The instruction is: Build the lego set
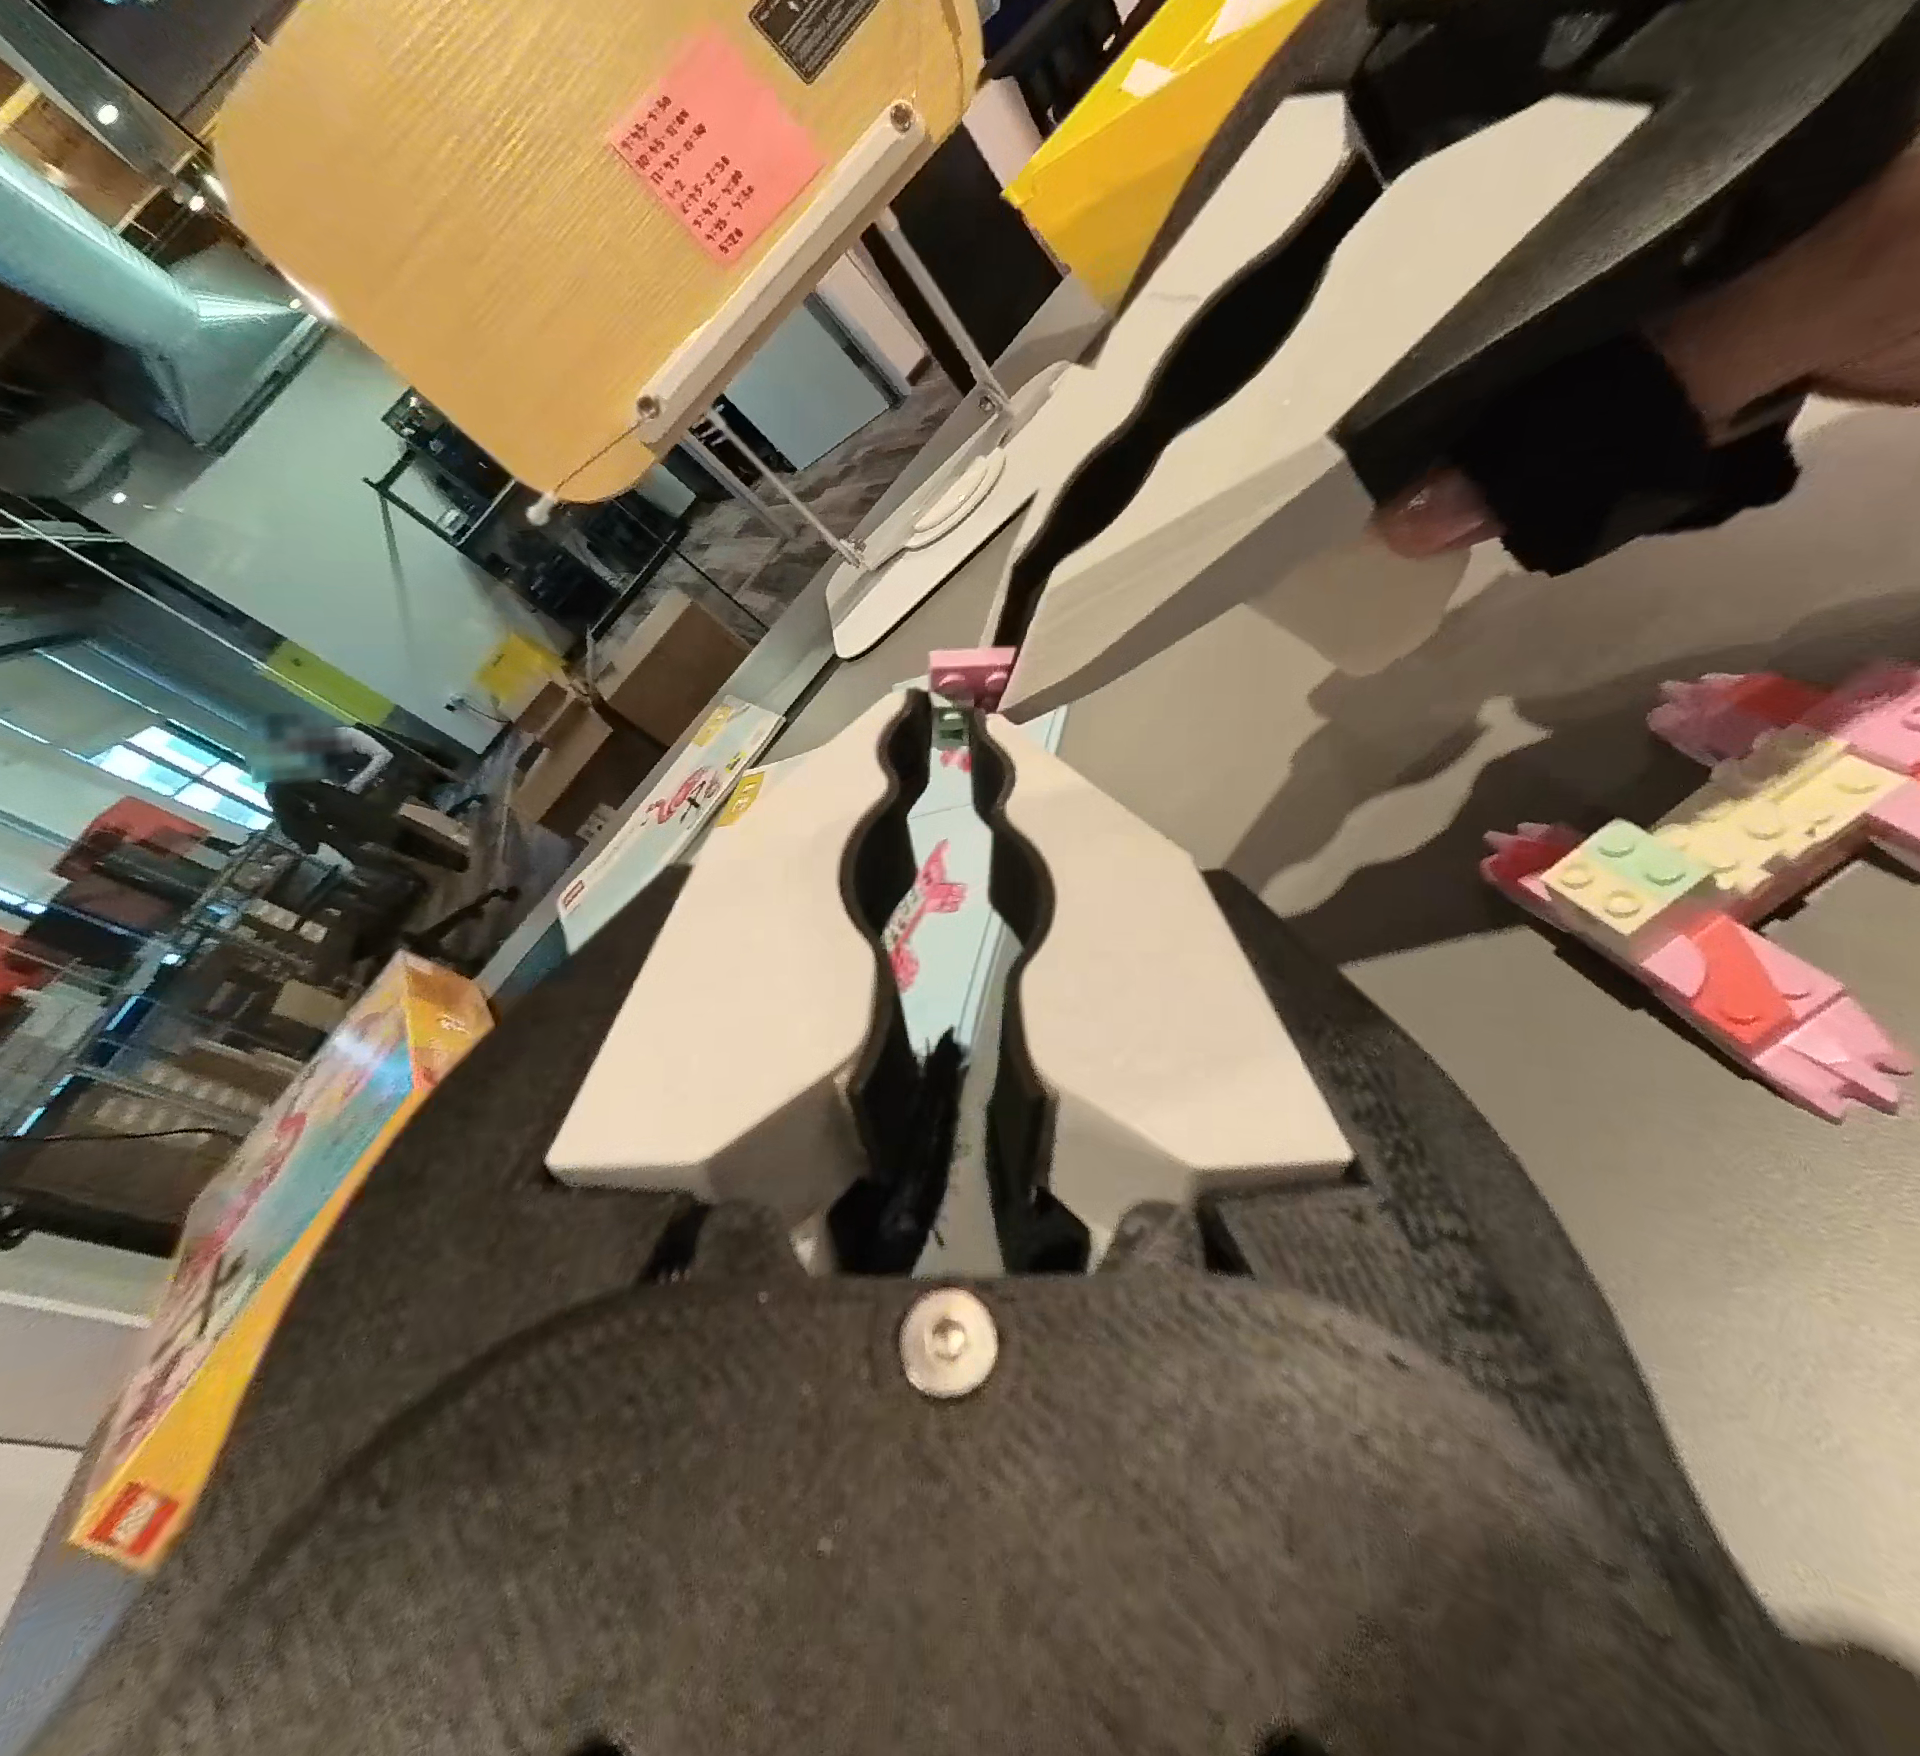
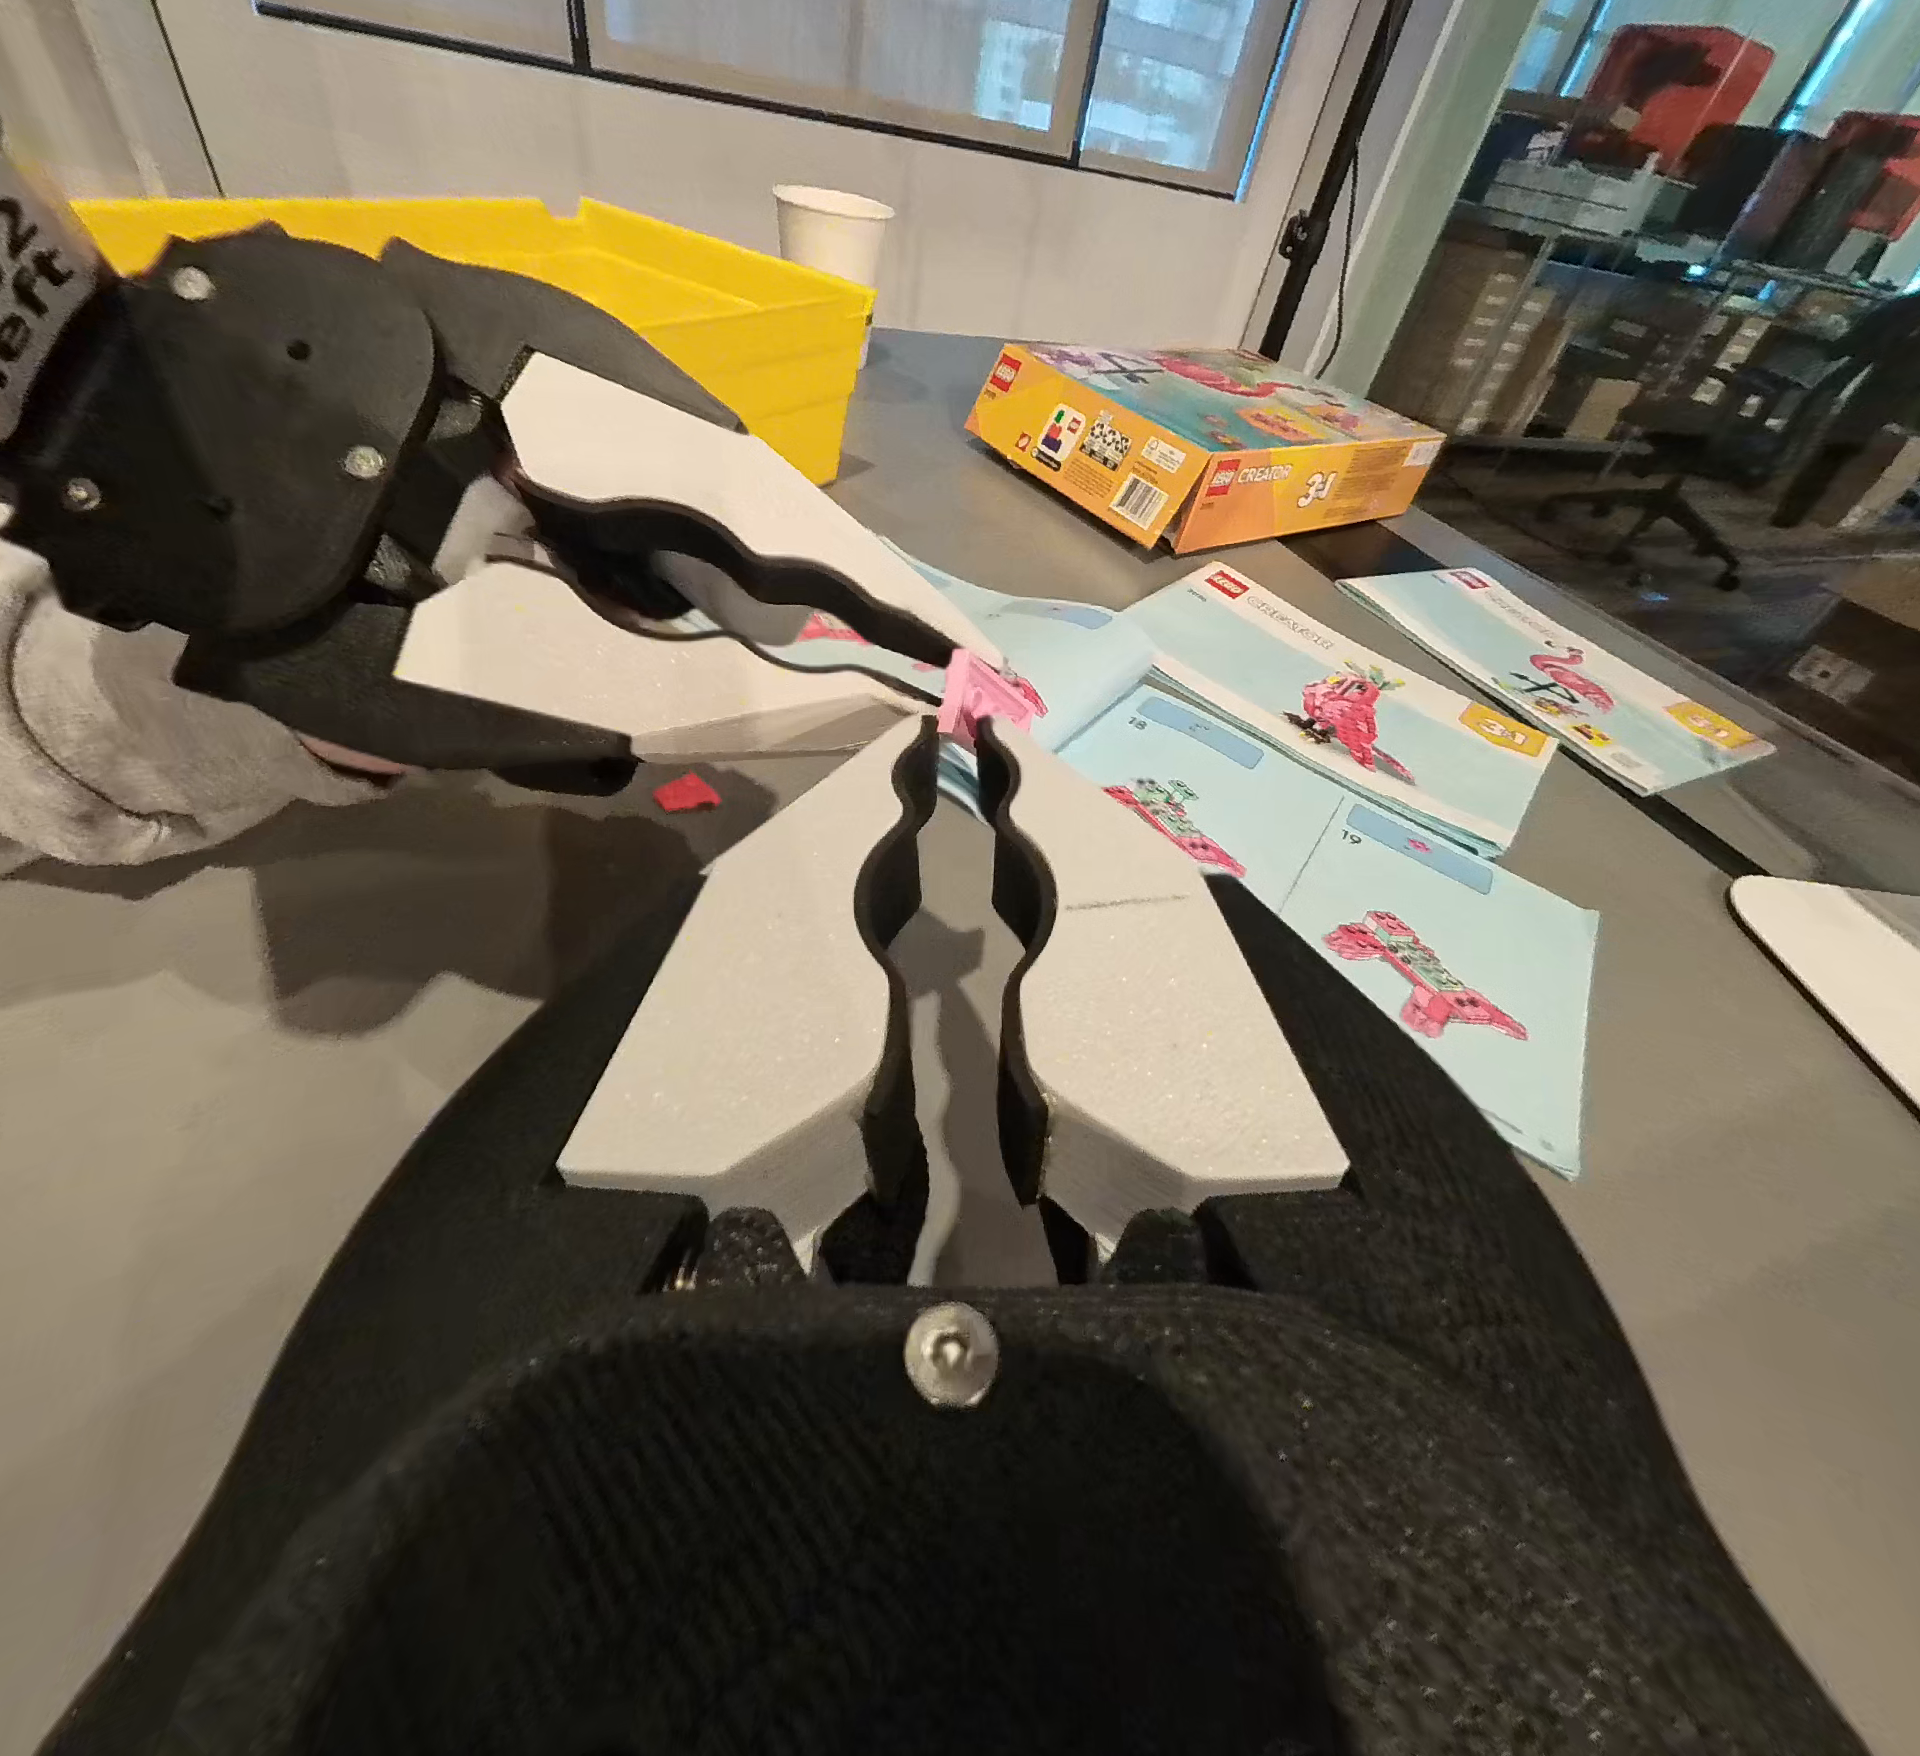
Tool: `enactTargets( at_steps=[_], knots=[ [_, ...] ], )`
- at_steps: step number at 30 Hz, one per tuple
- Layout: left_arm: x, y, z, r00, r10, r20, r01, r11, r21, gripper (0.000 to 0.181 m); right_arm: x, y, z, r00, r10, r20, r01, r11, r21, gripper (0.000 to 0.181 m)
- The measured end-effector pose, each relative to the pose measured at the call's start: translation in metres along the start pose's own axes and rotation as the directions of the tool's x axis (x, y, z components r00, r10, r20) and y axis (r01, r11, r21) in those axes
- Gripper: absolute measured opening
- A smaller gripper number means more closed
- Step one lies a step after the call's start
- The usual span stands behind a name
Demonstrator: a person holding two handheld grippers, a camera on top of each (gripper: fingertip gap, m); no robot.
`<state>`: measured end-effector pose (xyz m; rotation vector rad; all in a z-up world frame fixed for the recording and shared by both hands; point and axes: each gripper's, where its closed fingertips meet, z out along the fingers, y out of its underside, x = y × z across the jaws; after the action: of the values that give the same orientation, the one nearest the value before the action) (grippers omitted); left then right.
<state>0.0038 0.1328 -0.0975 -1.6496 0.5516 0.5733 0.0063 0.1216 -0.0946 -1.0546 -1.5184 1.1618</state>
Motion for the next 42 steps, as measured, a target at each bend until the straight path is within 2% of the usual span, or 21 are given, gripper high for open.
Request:
enactTargets(
  at_steps=[6, 12, 21, 22, 24, 27, 29, 31, 33, 35, 36, 39, 42],
  knots=[
    [0.001, 0.000, 0.000, 0.999, -0.045, -0.008, 0.045, 0.999, 0.003, 0.006, 0.000, 0.000, 0.000, 0.994, 0.103, 0.024, -0.103, 0.995, 0.001, 0.004],
    [-0.003, 0.002, 0.003, 0.996, -0.088, -0.008, 0.088, 0.996, 0.000, 0.006, 0.008, 0.002, 0.001, 0.991, -0.039, -0.126, 0.030, 0.997, -0.068, 0.001],
    [-0.005, 0.003, 0.002, 0.998, 0.041, 0.049, -0.040, 0.999, -0.019, 0.005, 0.010, 0.009, 0.003, 0.989, -0.006, -0.149, -0.010, 0.994, -0.109, 0.002],
    [-0.005, 0.003, 0.002, 0.998, 0.042, 0.048, -0.041, 0.999, -0.016, 0.005, 0.012, 0.011, 0.003, 0.987, -0.006, -0.158, -0.013, 0.993, -0.121, 0.001],
    [-0.015, -0.001, -0.007, 0.995, 0.033, 0.090, -0.035, 0.999, 0.014, 0.000, 0.041, 0.023, -0.010, 0.960, -0.033, -0.277, -0.016, 0.985, -0.174, 0.000],
    [-0.015, 0.008, -0.008, 0.992, -0.126, 0.009, 0.126, 0.992, 0.012, 0.000, 0.057, 0.015, -0.023, 0.948, 0.207, -0.242, -0.220, 0.975, -0.027, 0.000],
    [-0.002, 0.012, -0.001, 0.987, -0.149, -0.062, 0.148, 0.989, -0.015, 0.000, 0.049, 0.009, -0.020, 0.961, 0.176, -0.211, -0.184, 0.983, -0.014, 0.000],
    [0.015, -0.001, 0.003, 0.953, -0.245, -0.179, 0.254, 0.967, 0.029, 0.000, 0.039, 0.003, -0.015, 0.978, 0.078, -0.192, -0.083, 0.996, -0.017, 0.000],
    [0.008, -0.012, 0.001, 0.938, -0.297, -0.180, 0.316, 0.945, 0.086, 0.002, 0.028, -0.005, -0.013, 0.987, -0.027, -0.159, 0.030, 0.999, 0.017, 0.000],
    [-0.010, -0.012, -0.002, 0.955, -0.285, -0.082, 0.293, 0.947, 0.130, 0.024, 0.026, -0.006, -0.014, 0.977, -0.132, -0.167, 0.134, 0.991, -0.001, 0.000],
    [-0.012, -0.012, -0.003, 0.964, -0.258, -0.065, 0.265, 0.954, 0.142, 0.027, 0.023, -0.007, -0.014, 0.974, -0.167, -0.153, 0.170, 0.985, 0.006, 0.001],
    [-0.005, -0.012, -0.005, 0.995, -0.096, -0.034, 0.100, 0.985, 0.141, 0.024, 0.012, -0.008, -0.013, 0.969, -0.225, -0.101, 0.227, 0.974, 0.005, 0.001],
    [-0.005, -0.013, -0.007, 0.995, 0.085, 0.059, -0.091, 0.988, 0.126, 0.018, 0.007, -0.001, -0.009, 0.956, -0.282, -0.078, 0.279, 0.959, -0.052, 0.001]
  ],
)
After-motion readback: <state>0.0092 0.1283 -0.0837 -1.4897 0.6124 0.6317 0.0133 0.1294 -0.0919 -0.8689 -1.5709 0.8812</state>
